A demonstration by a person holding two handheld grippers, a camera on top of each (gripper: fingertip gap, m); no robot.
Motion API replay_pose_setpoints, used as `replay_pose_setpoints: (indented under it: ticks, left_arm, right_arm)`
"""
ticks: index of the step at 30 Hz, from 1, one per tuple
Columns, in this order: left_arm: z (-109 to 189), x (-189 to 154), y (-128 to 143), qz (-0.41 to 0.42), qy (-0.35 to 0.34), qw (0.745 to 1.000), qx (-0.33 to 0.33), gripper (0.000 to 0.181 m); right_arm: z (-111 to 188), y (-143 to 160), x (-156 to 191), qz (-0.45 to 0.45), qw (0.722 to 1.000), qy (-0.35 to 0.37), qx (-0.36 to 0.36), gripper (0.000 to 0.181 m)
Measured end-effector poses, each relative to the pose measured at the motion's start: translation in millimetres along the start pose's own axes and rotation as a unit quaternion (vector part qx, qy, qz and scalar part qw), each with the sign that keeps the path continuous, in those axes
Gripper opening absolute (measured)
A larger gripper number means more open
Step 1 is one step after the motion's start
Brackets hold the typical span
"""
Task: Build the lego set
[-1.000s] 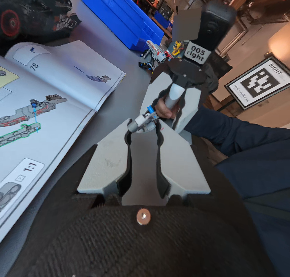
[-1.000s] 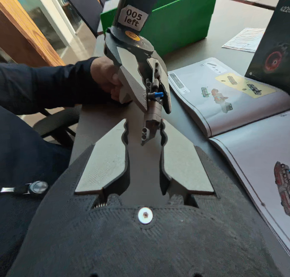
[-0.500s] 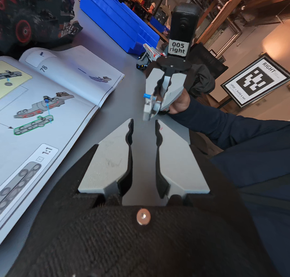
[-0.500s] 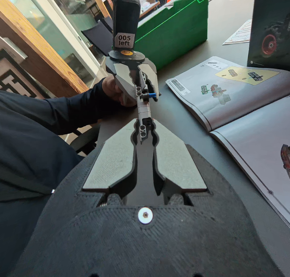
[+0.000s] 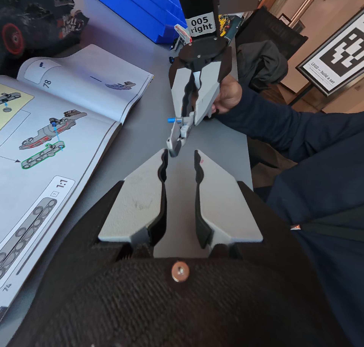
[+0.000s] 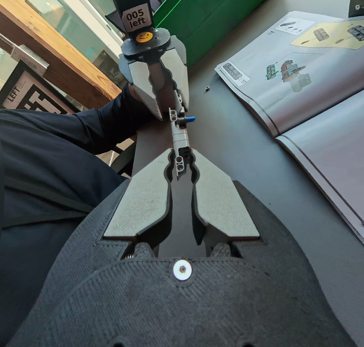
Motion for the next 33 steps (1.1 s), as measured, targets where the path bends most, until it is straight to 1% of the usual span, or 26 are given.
replay_pose_setpoints:
  ticks: [1, 5, 12, 15, 16, 19, 22, 23, 28, 33]
  left_arm:
    - [0, -1, 0, -0.001, -0.001, 1.000, 0.000, 0.024]
    - [3, -1, -1, -0.003, -0.003, 1.000, -0.009, 0.008]
    - [2, -1, 0, 0.001, 0.000, 1.000, -0.006, 0.008]
    - [3, 1, 0, 0.002, -0.008, 1.000, -0.009, 0.008]
    - [4, 2, -1, 0.003, -0.011, 1.000, -0.011, 0.009]
    - [8, 8, -2, 0.017, -0.019, 0.999, -0.020, 0.023]
    - [8, 9, 0, 0.005, -0.035, 0.999, -0.010, 0.027]
    - [6, 7, 1, -0.005, -0.035, 0.999, -0.004, 0.027]
    - [-5, -4, 4, -0.032, -0.021, 0.999, 0.021, 0.030]
    - [-16, -6, 13, -0.048, -0.031, 0.996, 0.066, 0.032]
  right_arm:
    - [-2, 1, 0, 0.001, 1.000, 0.000, 0.006, 0.012]
    - [-5, 3, 4, -0.001, 1.000, -0.019, 0.010, 0.012]
    - [-4, 2, 4, 0.003, 1.000, -0.014, 0.008, 0.011]
    - [-3, 3, 3, 0.002, 1.000, -0.008, 0.012, 0.011]
    - [-2, 3, 2, 0.002, 1.000, -0.005, 0.014, 0.011]
    - [-1, 3, 1, 0.000, 1.000, -0.004, 0.010, 0.011]
    - [-1, 3, 1, -0.007, 1.000, -0.005, 0.009, 0.009]
    - [-1, 3, 1, -0.007, 1.000, -0.005, 0.011, 0.004]
    - [-5, 7, -1, -0.003, 1.000, 0.007, 0.025, 0.004]
    - [-8, 8, 4, 0.013, 0.999, 0.004, 0.032, 0.004]
Point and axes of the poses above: each gripper's, where its closed fingertips meet, z back along the fingers, y out of its underside, x = y × z across the jaws, the point moved 2 cm from there along z, back along the fingers, and after that the axes turned 9 degrees about x, right-handed, at the moved point
